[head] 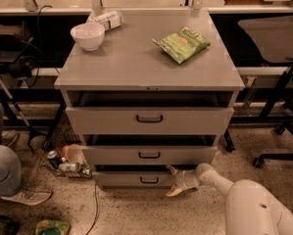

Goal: Open bottom drawer

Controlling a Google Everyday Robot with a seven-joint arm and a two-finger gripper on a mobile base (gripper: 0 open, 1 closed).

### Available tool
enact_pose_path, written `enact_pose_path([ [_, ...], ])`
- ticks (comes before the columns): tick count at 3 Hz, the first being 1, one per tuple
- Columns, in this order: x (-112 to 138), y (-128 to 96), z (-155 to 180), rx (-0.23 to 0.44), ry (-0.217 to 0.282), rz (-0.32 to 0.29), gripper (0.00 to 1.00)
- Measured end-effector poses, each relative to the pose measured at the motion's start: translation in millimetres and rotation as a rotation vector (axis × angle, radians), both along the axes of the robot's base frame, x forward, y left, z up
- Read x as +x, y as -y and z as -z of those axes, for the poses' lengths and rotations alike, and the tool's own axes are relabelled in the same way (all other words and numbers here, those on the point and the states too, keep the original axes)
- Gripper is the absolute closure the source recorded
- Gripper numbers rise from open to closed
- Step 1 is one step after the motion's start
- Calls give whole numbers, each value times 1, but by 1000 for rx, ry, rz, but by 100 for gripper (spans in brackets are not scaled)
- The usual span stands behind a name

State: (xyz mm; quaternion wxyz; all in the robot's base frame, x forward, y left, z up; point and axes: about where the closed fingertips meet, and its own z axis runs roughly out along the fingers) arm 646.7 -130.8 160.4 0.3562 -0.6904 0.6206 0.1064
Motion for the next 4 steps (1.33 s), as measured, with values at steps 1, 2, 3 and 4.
enact_pose_path([
  [1, 0, 0, -1, 0, 0, 0, 46],
  [2, 0, 0, -7, 0, 0, 0, 78],
  [3, 0, 0, -11, 0, 0, 0, 99],
  [4, 0, 0, -11, 0, 0, 0, 100],
])
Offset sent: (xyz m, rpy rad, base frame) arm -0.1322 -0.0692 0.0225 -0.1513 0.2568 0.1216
